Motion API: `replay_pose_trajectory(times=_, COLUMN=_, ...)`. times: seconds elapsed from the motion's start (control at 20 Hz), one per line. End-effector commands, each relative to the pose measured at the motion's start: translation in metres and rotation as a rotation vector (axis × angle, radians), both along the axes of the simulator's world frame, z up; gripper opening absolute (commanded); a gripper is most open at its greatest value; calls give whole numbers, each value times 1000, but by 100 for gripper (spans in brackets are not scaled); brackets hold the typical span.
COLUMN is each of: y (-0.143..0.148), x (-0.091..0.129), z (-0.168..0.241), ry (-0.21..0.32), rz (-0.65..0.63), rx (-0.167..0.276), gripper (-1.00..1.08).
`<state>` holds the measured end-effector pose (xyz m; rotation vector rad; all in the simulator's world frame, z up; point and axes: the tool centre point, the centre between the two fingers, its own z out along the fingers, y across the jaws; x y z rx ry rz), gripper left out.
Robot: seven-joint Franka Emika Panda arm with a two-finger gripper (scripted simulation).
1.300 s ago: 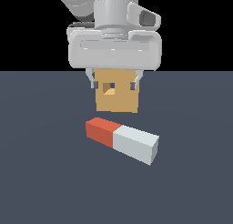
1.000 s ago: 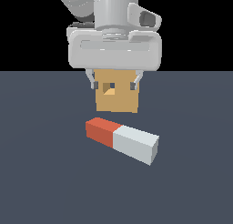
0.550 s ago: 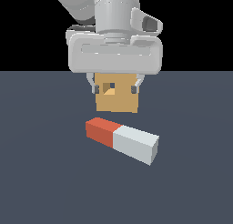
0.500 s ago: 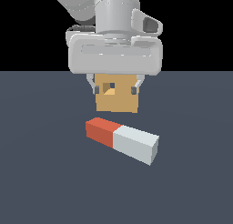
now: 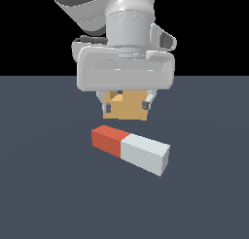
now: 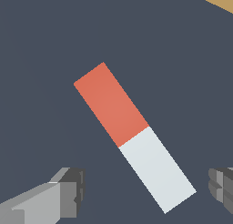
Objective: Insert the peg into the horizontal hole in a box.
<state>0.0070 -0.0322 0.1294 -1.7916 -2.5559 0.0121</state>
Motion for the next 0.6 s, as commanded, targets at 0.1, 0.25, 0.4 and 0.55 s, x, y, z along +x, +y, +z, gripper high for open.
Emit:
replay_pose_trajectory(times=0.1, y=-6, x=6, z=-11, ry=-4, rz=120, rx=1, gripper=100)
replay_pose_trajectory(times=0.25, y=-9, x=10, z=-18, ry=-7, rz=201, rx=1, gripper=100)
replay_pose_trajectory(times=0.4, y=-12, x=15, z=-25, ry=-10, rz=283, rx=1, gripper=100)
replay_pose_trajectory(times=0.55, y=-15, x=20, z=-33, ry=-13, rz=365, rx=1, gripper=100)
